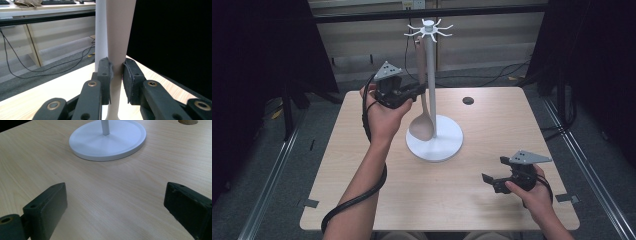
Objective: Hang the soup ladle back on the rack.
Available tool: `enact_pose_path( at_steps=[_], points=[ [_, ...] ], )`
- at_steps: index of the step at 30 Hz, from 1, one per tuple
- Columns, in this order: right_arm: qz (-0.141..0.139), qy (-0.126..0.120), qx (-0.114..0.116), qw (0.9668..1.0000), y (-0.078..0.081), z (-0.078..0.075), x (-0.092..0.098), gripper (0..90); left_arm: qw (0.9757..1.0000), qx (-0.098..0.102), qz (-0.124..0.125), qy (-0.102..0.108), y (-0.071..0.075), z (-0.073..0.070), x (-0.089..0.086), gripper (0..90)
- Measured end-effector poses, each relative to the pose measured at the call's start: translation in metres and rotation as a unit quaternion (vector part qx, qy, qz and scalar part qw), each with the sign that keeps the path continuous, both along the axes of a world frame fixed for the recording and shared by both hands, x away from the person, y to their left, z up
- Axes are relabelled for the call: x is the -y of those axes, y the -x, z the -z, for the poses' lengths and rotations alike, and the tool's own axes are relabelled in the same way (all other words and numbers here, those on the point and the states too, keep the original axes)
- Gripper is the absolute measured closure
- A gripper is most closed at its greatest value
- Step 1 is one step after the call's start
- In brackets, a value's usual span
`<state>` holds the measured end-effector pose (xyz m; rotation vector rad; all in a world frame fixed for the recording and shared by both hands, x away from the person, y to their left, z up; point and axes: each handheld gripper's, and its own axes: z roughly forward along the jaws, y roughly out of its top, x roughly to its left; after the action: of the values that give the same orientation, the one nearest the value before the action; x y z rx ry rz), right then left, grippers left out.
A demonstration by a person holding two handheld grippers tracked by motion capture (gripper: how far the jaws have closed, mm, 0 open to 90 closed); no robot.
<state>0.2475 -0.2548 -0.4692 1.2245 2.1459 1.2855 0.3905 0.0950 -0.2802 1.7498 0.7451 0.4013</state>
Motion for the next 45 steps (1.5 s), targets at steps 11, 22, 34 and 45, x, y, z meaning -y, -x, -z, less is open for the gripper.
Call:
enact_pose_path(
  at_steps=[11,22,34,45],
  points=[
    [-0.001,0.0,-0.003,1.0,-0.0002,0.0003,-0.0001,4.4,1.0,0.004,-0.003,0.002,-0.0007,0.0014,0.0003,76.6],
    [-0.002,-0.001,-0.001,1.0,-0.0003,0.0001,0.0003,4.4,1.0,0.002,-0.006,0.005,-0.0027,0.0015,-0.0016,75.6],
    [-0.002,0.001,-0.003,1.0,0.0,0.0005,-0.0005,4.4,0.9999,-0.001,-0.009,0.007,-0.0041,0.0005,-0.0038,74.2],
    [-0.003,0.001,-0.003,1.0,0.0001,0.0005,-0.0013,4.4,0.9999,-0.001,-0.016,0.003,-0.003,0.0008,-0.0067,60.0]
  ],
)
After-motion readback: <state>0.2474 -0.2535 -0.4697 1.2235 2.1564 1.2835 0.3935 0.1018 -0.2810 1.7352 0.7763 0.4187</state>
